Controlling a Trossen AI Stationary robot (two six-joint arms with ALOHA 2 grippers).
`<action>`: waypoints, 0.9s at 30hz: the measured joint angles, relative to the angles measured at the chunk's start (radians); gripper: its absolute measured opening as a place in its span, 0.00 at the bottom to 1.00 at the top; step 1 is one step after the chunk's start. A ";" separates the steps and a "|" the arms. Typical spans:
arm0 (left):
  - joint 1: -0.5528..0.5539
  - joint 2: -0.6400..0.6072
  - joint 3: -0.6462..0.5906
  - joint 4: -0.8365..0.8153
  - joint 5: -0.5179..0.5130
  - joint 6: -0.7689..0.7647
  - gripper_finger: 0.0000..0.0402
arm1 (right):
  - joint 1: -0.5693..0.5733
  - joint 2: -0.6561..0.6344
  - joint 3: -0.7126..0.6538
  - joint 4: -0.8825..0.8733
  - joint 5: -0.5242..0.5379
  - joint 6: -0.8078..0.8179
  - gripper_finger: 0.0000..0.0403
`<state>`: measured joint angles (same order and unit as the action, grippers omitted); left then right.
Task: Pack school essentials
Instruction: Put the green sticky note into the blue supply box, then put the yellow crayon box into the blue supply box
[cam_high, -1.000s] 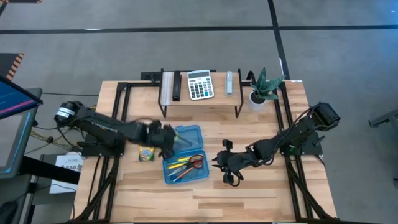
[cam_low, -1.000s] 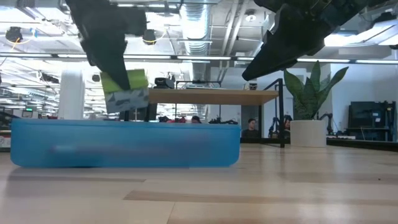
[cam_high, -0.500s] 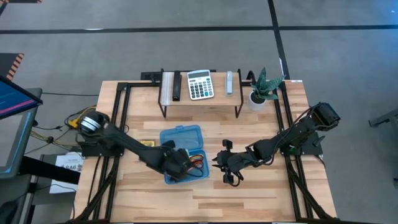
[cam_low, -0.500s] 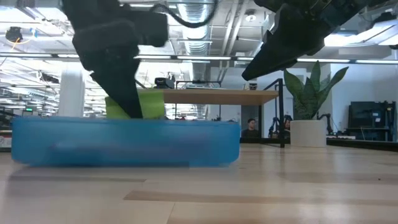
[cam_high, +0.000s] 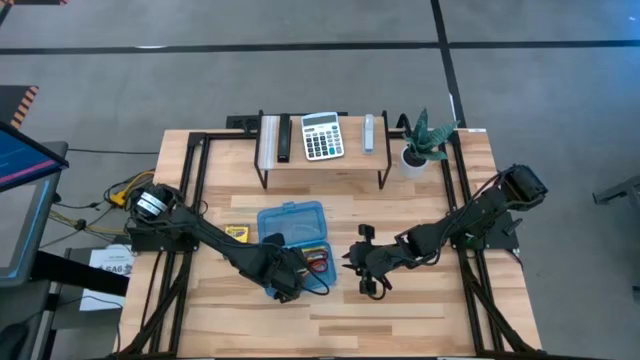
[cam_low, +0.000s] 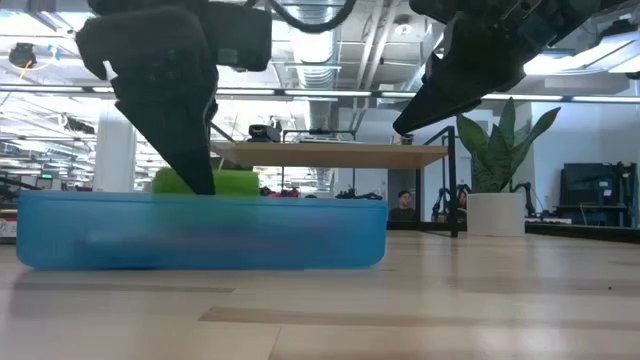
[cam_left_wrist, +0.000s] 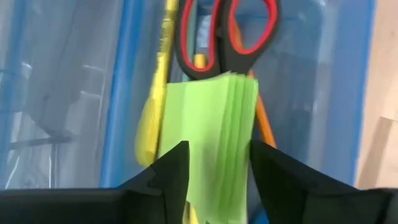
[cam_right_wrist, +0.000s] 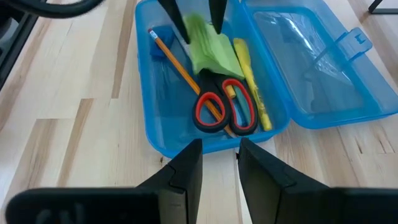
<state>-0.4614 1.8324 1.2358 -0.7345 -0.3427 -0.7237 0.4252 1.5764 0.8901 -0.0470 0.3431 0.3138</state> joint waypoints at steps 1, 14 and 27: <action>-0.004 0.000 0.000 0.002 0.002 0.000 0.40 | 0.000 0.000 0.000 0.001 0.000 0.000 0.30; -0.120 -0.120 -0.006 -0.261 -0.122 -0.142 0.47 | 0.000 0.000 0.000 0.002 0.000 0.003 0.30; -0.143 -0.515 -0.450 -0.215 -0.151 -0.595 0.47 | 0.000 0.000 0.000 0.041 0.000 0.000 0.30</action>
<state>-0.6043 1.3173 0.7863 -0.9492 -0.4937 -1.3188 0.4252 1.5764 0.8902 -0.0063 0.3431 0.3138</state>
